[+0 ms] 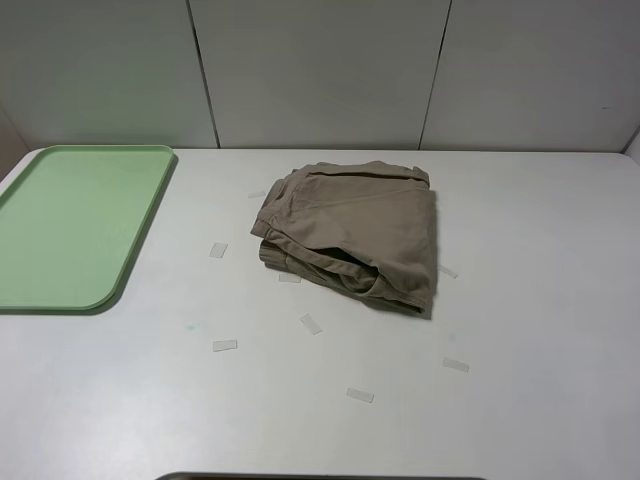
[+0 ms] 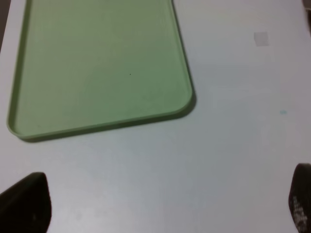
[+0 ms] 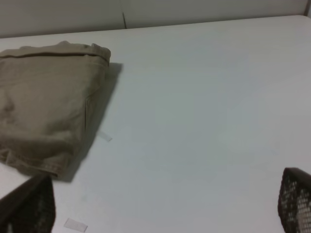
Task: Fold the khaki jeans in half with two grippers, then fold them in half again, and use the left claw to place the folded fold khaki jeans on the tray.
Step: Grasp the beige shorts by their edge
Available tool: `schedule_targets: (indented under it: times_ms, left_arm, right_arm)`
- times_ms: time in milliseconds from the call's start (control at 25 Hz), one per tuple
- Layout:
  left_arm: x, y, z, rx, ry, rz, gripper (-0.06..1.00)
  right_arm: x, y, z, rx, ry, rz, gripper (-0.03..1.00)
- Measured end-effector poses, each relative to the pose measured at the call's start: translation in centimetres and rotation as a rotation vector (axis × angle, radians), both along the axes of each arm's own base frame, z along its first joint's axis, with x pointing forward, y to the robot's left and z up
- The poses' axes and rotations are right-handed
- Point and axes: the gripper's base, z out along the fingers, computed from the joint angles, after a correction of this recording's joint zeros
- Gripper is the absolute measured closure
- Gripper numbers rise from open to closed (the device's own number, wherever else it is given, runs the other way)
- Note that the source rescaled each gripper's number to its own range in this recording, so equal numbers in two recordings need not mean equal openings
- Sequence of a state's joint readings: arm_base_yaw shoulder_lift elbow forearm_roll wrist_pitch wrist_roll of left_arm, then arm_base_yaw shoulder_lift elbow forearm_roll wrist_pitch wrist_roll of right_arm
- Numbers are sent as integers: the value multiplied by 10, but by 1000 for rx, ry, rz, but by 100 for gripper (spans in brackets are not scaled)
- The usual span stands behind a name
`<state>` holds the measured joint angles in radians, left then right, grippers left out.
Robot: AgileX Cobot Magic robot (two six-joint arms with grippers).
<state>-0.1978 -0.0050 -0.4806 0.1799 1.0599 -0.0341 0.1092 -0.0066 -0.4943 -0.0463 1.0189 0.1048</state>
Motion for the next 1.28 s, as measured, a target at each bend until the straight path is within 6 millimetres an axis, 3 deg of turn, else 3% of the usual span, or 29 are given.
schedule_targets:
  times_ms: [280,720,1000,1160,1280]
  left_arm:
    - [1,-2,1,-18,-13,-13,-4]
    - [6,-20,10,-262,-15,-71,-1]
    - [74,-47,28,-389,-4,-163,0]
    - [121,-65,20,-466,69,-210,0]
    - [155,-77,3,-493,159,-242,0]
  right_arm:
    - [0,0,0,0,0,0,-3]
    - [0,0,0,0,0,0,-3]
    - [0,0,0,0,0,0,-3]
    - [0,0,0,0,0,0,-3]
    - [0,0,0,0,0,0,-3]
